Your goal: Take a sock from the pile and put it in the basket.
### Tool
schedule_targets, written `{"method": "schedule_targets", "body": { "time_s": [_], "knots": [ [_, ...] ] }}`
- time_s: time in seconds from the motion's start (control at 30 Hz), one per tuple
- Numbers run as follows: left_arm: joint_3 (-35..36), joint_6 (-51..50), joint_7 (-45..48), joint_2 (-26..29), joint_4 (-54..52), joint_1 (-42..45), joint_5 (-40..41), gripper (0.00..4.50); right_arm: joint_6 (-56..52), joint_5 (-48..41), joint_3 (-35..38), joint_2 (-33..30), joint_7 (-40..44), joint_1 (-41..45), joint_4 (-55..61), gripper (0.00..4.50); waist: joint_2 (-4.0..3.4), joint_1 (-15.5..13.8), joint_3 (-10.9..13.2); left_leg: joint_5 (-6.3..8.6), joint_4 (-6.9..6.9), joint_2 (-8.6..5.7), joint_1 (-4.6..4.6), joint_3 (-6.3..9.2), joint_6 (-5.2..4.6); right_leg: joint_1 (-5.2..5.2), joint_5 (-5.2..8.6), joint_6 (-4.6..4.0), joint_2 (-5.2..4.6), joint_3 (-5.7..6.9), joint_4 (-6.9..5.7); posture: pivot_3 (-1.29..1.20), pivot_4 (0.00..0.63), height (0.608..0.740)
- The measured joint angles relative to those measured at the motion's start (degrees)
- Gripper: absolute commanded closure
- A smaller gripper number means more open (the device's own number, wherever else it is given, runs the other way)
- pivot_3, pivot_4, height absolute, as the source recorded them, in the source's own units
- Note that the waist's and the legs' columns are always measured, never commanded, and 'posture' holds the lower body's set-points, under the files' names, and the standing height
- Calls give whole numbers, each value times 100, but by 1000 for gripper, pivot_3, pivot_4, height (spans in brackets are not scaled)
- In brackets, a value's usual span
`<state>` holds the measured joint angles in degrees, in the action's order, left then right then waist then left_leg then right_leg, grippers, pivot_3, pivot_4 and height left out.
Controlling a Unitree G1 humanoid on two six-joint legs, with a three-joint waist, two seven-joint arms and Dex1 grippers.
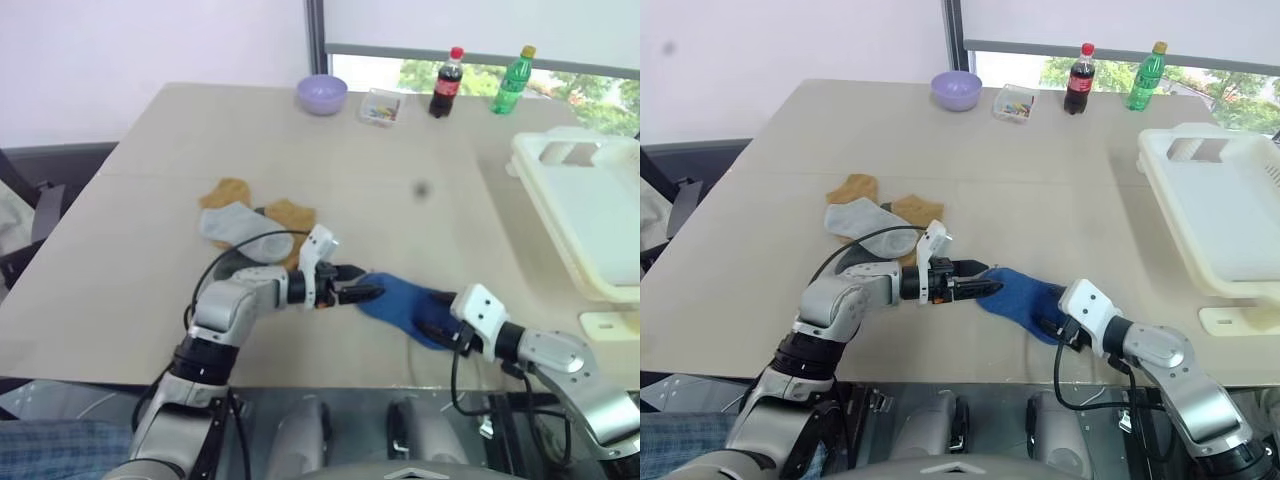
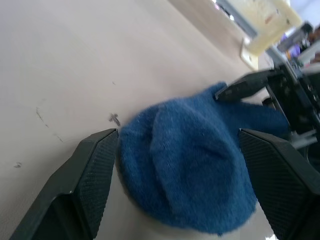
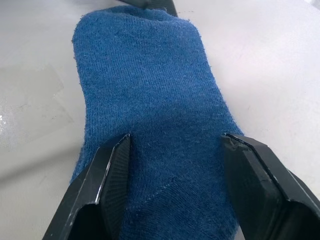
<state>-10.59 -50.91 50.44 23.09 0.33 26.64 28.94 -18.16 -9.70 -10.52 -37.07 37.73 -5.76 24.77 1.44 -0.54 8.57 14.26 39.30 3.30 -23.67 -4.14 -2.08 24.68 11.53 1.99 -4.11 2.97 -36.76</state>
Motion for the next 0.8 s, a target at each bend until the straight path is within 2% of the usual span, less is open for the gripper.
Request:
{"method": "schedule_targets", "body": {
  "time_s": [0.2,0.37,0.4,0.53,0.67,0.8],
  "knots": [
    [-411,-38,179,250,86,216,-211,376,-48,69,-1,98,-38,-20,-2,1551,2,-2,-55,1,-3,1,5,0,1,-1,1,-1,-1,-1,1,0,150,736],
    [-483,16,289,284,88,237,-308,376,-51,116,-7,155,-60,-63,18,1551,-5,0,-72,1,-9,2,5,-1,1,1,1,-2,-3,-2,4,0,150,736],
    [-497,19,292,287,96,248,-330,926,-52,129,-7,169,-62,-68,21,1551,-5,0,-73,1,-9,2,5,0,1,1,2,-2,-3,-1,4,0,150,736],
    [-510,17,286,287,241,322,-425,2449,-56,154,-7,208,-64,-67,21,1551,-6,0,-74,1,-10,3,6,0,2,2,2,-2,-3,-1,5,0,150,736],
    [-510,-63,307,281,312,319,-444,4407,-58,164,-8,229,-58,-62,19,1551,-6,0,-74,1,-13,3,4,0,2,2,2,-2,-3,-1,10,0,150,736],
    [-427,-273,344,227,313,255,-286,4466,-59,178,-14,236,-50,-47,14,1551,-6,-5,-74,1,-14,3,3,0,2,3,2,-2,-5,0,12,0,150,736]
  ]
}}
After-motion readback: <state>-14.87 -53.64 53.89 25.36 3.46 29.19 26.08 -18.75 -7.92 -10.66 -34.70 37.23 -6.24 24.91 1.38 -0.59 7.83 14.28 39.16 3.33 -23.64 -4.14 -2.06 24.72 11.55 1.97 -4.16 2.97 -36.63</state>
